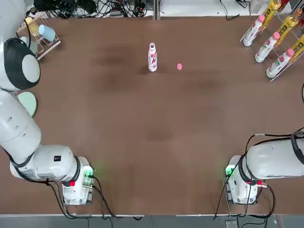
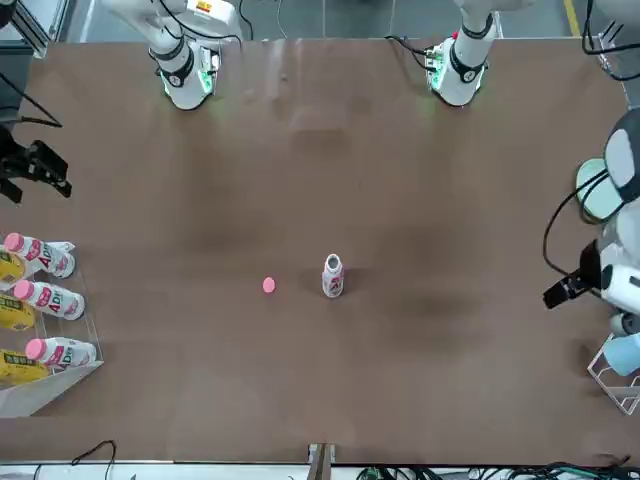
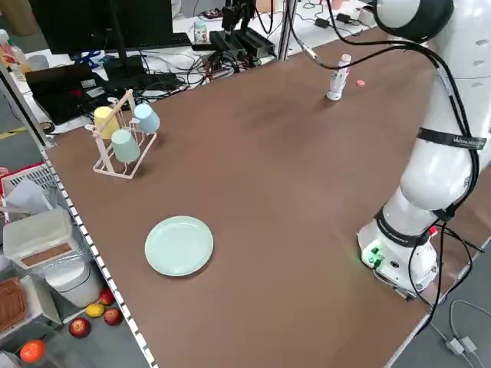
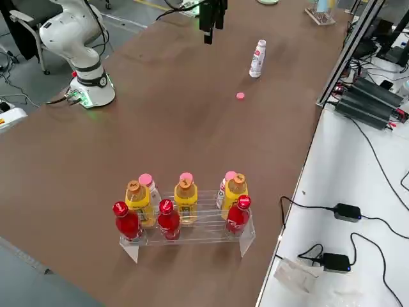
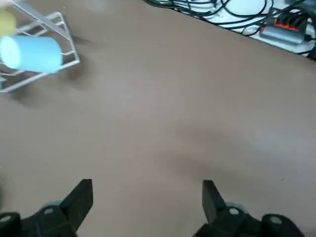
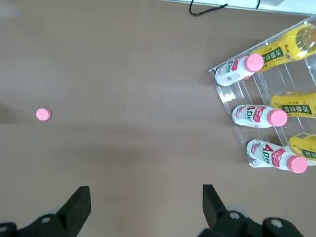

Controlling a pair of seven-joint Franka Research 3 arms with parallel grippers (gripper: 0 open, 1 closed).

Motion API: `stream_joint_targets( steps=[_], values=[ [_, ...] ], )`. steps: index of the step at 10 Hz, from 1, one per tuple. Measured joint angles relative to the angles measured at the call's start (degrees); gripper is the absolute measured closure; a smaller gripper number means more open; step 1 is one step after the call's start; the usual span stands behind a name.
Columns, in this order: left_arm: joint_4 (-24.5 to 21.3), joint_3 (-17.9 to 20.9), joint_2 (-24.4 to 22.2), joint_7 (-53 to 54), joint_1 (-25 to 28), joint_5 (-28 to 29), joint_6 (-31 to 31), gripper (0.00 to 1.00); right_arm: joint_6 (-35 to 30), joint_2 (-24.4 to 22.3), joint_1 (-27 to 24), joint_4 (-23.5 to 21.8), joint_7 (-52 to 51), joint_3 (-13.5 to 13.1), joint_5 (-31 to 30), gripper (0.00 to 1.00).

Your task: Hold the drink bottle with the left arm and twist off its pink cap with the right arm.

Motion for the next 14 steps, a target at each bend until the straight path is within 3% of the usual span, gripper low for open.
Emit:
stream_joint_targets(
  steps=[3,6,10,14],
  values=[
    [1.4,3.7,-2.6,8.9,0.3,-2.5,-7.8,0.03,-4.0,0.0,-0.7,0.0,0.1,-0.3,0.0,0.0],
    [2.4,4.3,-3.0,13.2,0.4,-2.6,-9.7,0.02,-4.4,0.0,-2.2,0.0,0.1,-0.7,0.0,0.0],
    [2.9,4.3,-5.0,12.2,0.2,-2.8,-10.3,0.01,-4.6,0.0,-2.2,0.0,0.1,-0.4,0.1,0.0],
    [2.9,3.4,-6.8,0.9,-3.0,-2.8,-11.4,0.02,-4.5,0.0,-1.9,0.0,0.1,0.0,0.1,0.0]
  ],
)
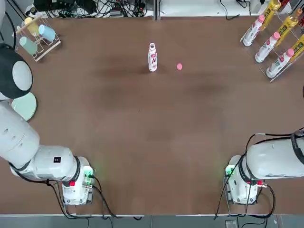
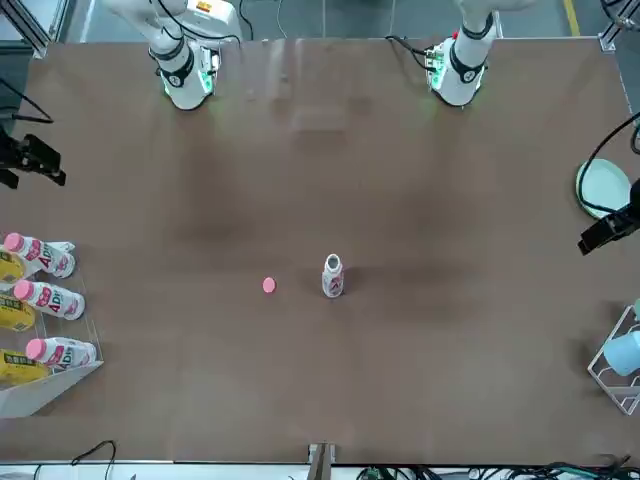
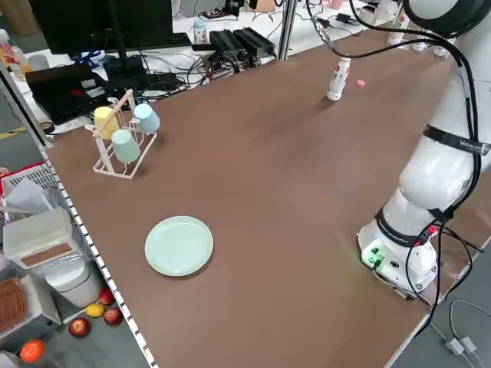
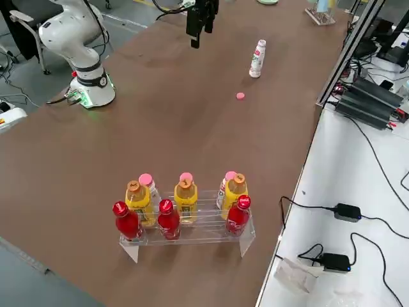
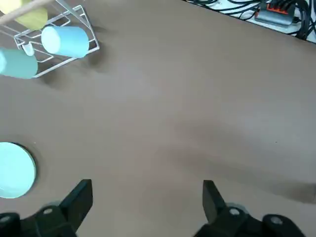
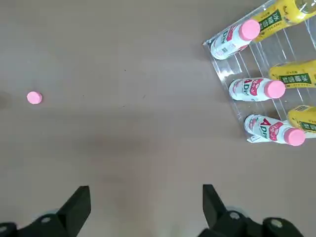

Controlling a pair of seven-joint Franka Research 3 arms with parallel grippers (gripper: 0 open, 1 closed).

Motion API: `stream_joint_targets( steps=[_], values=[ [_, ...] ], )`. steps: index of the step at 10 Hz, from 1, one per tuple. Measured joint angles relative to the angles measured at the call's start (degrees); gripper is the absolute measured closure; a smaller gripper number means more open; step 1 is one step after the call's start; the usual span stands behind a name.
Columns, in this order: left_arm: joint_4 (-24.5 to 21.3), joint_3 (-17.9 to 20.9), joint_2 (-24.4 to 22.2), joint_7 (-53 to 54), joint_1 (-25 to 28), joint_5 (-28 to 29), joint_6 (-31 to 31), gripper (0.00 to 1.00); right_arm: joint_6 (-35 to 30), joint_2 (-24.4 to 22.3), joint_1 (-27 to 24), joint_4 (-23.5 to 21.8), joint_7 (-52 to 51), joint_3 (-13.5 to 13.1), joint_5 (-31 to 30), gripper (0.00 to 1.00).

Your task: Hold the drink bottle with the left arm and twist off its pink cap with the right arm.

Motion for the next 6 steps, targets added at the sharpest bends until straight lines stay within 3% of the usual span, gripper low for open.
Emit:
stream_joint_targets(
  steps=[6],
  values=[
    [0.0,-1.2,-1.8,-2.9,-1.1,-1.2,-0.8,0.02,1.1,0.0,0.2,0.4,0.0,0.2,0.0,0.0]
  ],
)
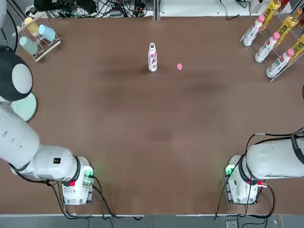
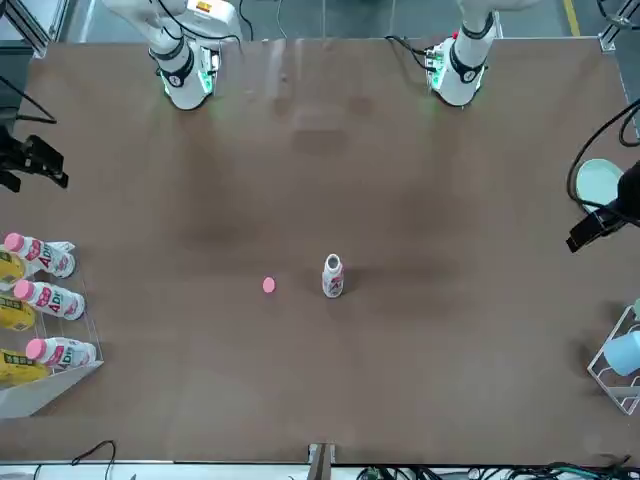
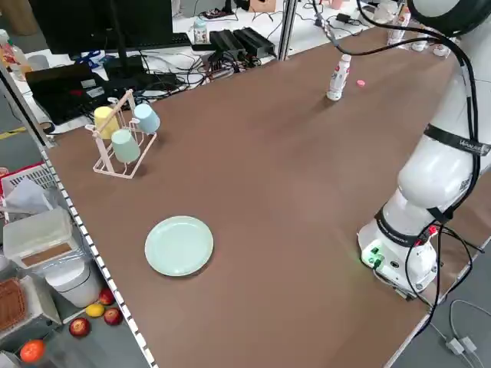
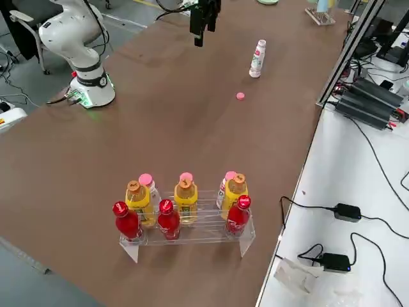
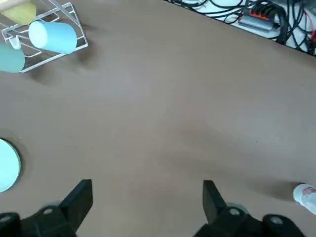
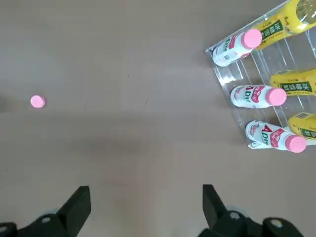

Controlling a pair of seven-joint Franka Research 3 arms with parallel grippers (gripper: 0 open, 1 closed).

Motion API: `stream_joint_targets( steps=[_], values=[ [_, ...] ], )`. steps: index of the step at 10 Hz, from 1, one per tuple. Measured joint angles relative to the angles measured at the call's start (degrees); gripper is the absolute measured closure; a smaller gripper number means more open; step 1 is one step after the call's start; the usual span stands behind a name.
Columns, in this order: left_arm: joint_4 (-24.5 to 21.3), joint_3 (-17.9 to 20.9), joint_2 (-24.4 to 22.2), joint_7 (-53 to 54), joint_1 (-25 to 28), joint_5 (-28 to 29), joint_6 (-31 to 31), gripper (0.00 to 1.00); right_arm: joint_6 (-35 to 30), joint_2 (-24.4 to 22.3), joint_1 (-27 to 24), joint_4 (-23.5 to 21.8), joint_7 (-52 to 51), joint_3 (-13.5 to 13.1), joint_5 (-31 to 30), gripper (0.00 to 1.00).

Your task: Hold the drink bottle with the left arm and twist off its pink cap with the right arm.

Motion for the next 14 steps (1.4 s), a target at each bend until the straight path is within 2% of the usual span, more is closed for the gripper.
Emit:
stream_joint_targets(
  steps=[4,8,11,14],
  values=[
    [0.0,-0.7,-1.2,0.6,0.0,-1.2,-3.5,0.02,0.0,0.0,0.0,0.3,0.0,0.0,0.0,0.0],
    [-0.1,-0.2,-1.2,12.3,0.4,-1.0,-4.7,0.03,0.0,0.0,0.0,0.3,0.0,0.0,0.0,0.0],
    [-0.1,-0.2,-1.2,12.7,0.4,-1.0,-5.0,0.03,-0.1,0.0,0.0,0.3,0.6,0.0,0.2,0.0],
    [-0.1,-0.2,-1.2,12.7,0.4,-1.0,-5.1,0.03,-0.3,0.0,0.0,0.3,8.8,0.0,0.8,0.0]
  ],
)
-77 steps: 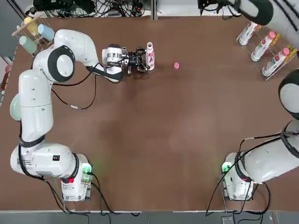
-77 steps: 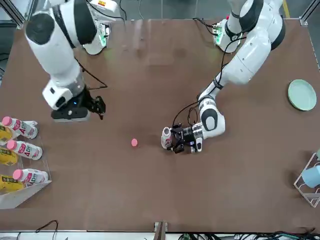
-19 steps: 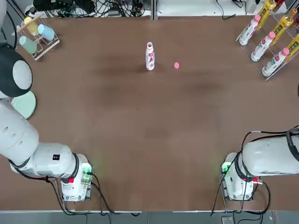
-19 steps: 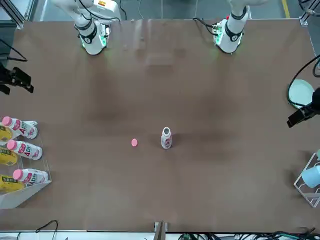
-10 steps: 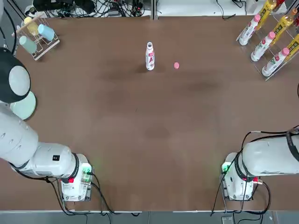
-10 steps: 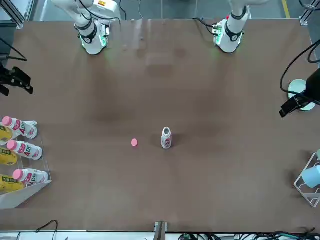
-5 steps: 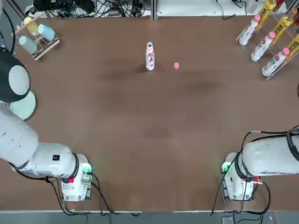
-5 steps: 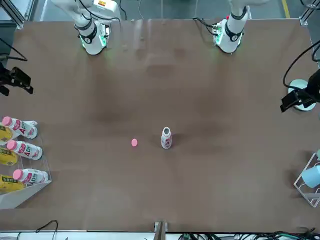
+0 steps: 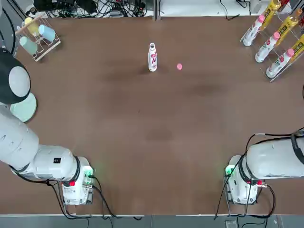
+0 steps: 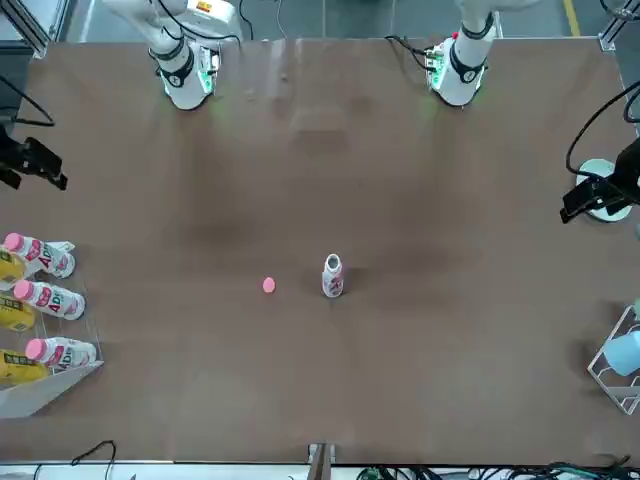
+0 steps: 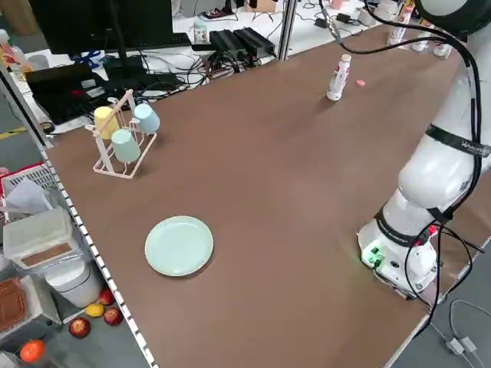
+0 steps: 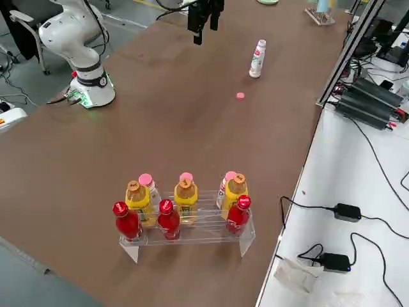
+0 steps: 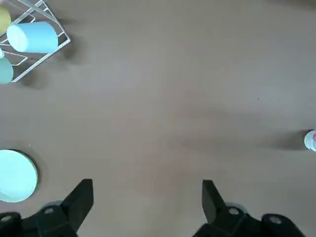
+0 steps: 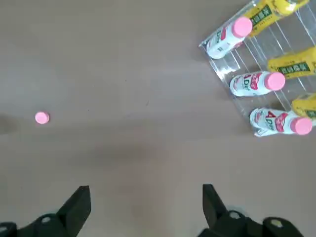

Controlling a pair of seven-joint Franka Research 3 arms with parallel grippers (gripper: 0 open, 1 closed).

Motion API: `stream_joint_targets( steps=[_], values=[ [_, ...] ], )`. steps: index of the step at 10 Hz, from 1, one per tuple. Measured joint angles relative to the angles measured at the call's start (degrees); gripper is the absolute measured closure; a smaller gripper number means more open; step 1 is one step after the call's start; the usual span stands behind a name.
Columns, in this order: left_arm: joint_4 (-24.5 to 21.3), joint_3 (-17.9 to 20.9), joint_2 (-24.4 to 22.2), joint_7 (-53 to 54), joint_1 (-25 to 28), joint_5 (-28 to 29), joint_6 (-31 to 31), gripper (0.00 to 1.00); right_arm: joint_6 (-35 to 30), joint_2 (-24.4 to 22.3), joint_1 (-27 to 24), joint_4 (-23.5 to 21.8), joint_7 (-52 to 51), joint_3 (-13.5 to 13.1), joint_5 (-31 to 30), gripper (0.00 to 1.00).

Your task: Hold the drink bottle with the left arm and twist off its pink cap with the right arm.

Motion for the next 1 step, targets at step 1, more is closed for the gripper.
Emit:
stream_joint_targets(
  steps=[1],
  values=[
    [0.0,0.0,0.0,0.0,0.0,0.0,0.0,0.03,0.0,0.0,0.0,0.0,0.5,0.0,0.0,0.0]
  ],
)
